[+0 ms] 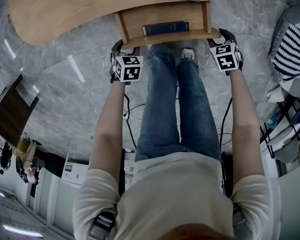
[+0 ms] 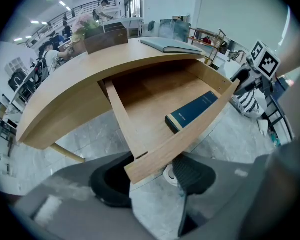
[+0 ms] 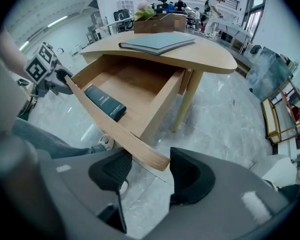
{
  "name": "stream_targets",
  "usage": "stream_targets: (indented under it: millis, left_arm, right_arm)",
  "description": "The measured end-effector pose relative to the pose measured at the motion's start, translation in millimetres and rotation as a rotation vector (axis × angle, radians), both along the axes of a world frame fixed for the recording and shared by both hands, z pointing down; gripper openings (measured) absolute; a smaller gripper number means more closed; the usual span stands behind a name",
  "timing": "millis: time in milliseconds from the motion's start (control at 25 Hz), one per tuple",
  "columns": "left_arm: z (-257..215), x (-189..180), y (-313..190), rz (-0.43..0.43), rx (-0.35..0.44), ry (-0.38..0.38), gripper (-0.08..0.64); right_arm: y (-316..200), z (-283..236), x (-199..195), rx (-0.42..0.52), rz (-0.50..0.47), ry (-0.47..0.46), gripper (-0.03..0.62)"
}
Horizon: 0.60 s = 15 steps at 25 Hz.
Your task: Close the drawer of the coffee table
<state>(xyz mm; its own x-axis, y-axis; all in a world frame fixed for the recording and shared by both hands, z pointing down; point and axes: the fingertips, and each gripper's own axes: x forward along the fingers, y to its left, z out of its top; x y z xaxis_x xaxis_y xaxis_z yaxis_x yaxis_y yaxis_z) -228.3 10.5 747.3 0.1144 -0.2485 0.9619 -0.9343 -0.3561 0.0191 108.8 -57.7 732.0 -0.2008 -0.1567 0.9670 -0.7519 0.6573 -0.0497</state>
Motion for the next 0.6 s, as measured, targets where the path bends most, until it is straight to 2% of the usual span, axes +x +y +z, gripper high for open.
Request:
stream_targets:
  millis: [600]
  left_arm:
    - [-0.9,-15.9,-53.6,0.015,0.035,-0.003,0.242]
  right_arm:
    - [-44.6,0.0,-13.8,0.034,0.011,-0.006,0.235]
